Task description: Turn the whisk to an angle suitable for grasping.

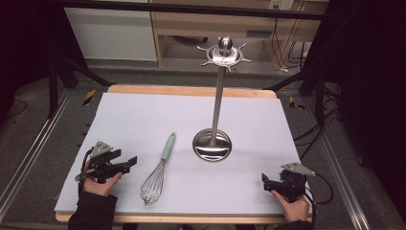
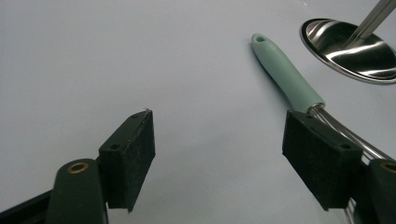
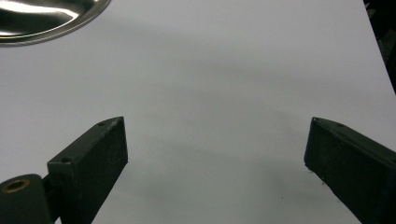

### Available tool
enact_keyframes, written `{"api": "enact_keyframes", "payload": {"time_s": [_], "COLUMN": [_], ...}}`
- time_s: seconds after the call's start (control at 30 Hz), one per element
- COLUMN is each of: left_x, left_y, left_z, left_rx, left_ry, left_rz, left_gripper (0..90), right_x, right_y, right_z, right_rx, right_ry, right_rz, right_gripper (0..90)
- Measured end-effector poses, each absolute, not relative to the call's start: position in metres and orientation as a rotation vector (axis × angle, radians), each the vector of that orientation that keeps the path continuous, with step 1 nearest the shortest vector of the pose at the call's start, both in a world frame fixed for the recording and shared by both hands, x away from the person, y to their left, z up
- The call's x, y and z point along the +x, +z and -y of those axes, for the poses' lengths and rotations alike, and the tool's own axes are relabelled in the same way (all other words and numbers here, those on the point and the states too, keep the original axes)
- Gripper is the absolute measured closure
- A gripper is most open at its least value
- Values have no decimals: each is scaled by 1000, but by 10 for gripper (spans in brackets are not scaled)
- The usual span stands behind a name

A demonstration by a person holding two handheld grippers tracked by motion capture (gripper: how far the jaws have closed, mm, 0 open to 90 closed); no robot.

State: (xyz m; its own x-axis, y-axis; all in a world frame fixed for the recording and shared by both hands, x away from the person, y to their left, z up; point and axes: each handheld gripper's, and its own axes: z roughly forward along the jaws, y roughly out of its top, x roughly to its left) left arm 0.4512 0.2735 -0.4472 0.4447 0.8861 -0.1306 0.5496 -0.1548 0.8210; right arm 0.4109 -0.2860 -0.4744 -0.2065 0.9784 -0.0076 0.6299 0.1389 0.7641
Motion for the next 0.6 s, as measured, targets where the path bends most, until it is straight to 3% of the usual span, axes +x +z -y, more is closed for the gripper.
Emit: {"api": "enact_keyframes", "payload": {"time_s": [0.6], "left_x": [446], "left_y": [-435], "left_z": [-262], "left_rx": [1850], "left_ry": [461], "left_rz": [-1179], "left_gripper": [254], "right_x": [406], "right_y": [-473], "right_z": [285], "right_rx": [1535], "right_ry": [900], "right_rz": [-1916], "right_gripper": [71]}}
